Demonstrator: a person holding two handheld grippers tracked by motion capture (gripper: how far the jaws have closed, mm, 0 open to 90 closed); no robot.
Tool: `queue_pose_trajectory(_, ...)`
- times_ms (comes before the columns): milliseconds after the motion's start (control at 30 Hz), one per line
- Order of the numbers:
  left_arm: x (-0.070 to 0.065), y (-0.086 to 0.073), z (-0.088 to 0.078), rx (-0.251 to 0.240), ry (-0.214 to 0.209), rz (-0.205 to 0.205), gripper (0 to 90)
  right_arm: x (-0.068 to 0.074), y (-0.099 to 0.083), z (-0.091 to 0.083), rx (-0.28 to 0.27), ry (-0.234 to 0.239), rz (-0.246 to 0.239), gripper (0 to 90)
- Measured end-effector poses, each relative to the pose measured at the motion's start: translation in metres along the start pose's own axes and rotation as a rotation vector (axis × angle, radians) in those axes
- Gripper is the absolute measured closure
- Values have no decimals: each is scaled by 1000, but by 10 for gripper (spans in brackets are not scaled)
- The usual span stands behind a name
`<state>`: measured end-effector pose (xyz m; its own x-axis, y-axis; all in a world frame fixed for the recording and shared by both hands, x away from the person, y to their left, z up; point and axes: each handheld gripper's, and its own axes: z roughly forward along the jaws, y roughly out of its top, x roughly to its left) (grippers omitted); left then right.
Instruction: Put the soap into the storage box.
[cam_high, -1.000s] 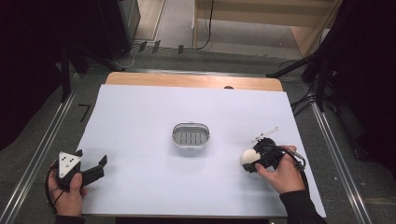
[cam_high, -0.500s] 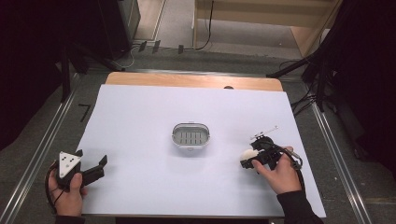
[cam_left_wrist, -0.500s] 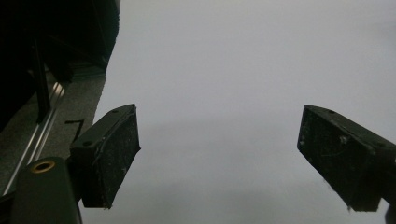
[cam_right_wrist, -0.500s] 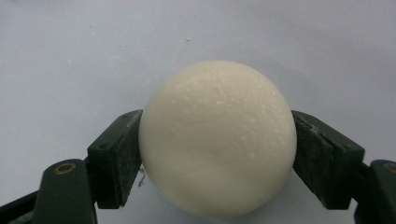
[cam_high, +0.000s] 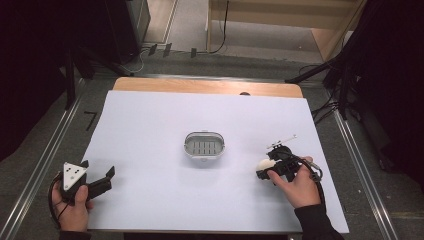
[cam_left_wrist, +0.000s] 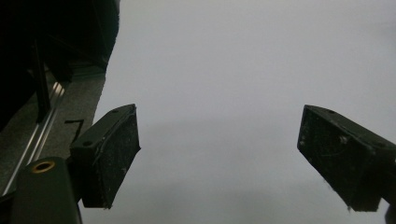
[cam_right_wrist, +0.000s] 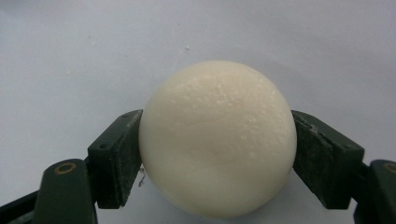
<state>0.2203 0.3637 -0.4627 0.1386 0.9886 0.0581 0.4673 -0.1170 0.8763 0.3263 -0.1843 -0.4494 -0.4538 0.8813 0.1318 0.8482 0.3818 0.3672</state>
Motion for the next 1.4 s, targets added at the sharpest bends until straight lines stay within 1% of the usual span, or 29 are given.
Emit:
queue_pose_trajectory(233,0,0,0,0,0,0,136,2,1,2,-7,-16,0,231)
queue_pose_trajectory(367,0,0,0,0,-1,-1,136,1,1,2,2,-8,3,236)
queue_pose_trajectory(467,0,0,0,0,-1,-2,136,2,1,1,12,-4,-4,237)
queue_pose_trajectory(600,0,0,0,-4,-2,-3,136,2,1,1,10,-8,-8,238)
queue_pose_trajectory(867,0,0,-1,-5,1,-1,136,5,3,-6,-13,-3,-14,239)
queue_pose_trajectory(933,0,0,-1,-7,4,-2,136,5,3,-8,-5,-3,-7,239)
queue_pose_trajectory(1200,0,-1,-1,-9,9,-2,137,16,8,-12,-13,-1,-35,239)
queue_pose_trajectory(1300,0,0,-1,-9,9,-1,137,22,12,-12,-20,3,-56,239)
queue_pose_trajectory(1333,0,0,-1,-9,9,-1,137,22,12,-12,-20,3,-56,239)
queue_pose_trajectory(1400,0,0,-1,-8,8,1,137,27,15,-12,-29,16,-56,239)
